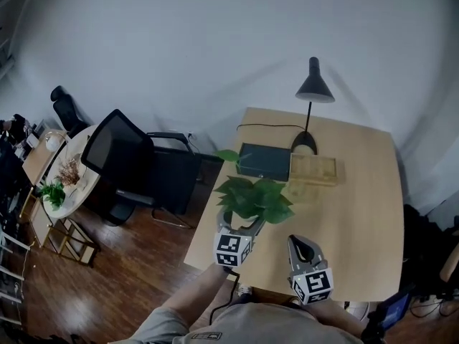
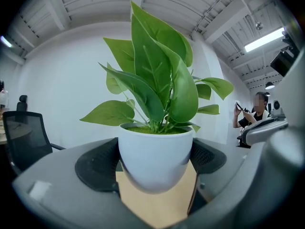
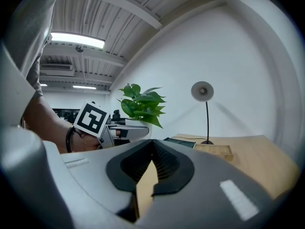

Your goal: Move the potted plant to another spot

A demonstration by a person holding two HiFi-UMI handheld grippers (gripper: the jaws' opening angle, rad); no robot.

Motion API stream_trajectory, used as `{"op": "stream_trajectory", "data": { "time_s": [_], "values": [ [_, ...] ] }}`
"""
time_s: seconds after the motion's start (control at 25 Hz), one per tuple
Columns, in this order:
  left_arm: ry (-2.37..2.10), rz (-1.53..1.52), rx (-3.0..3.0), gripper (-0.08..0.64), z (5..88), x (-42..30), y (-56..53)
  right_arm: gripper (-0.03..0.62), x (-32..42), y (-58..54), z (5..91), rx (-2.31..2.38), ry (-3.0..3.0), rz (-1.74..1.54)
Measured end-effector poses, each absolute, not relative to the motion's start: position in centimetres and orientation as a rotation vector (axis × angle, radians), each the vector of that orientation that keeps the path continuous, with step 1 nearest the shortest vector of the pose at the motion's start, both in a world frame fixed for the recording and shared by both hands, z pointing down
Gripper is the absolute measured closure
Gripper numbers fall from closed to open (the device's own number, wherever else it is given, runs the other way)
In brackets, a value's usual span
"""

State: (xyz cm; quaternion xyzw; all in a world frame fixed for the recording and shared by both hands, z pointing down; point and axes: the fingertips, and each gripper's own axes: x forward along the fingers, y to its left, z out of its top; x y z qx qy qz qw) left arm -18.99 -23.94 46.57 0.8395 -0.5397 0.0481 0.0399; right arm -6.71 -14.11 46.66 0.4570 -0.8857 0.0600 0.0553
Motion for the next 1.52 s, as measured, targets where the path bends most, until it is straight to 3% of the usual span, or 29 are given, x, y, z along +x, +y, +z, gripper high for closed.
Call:
{"op": "stream_trajectory", "data": {
  "time_s": [0.56, 1.04, 1.52],
  "values": [
    [-1.563, 0.208, 2.552, 0.110, 53.9, -27.5, -30.5, 0.586, -14.1, -18.6, 49.6, 1.454, -2.511, 0.216],
    [-1.556, 0.261, 2.456, 0.110, 63.3, -30.1, -35.6, 0.586, -14.9, -19.2, 53.0, 1.420, -2.358, 0.274],
    [-1.525, 0.342, 2.408, 0.110, 66.6, -30.2, -36.7, 0.586, -16.1, -20.4, 54.5, 1.387, -2.319, 0.333]
  ]
}}
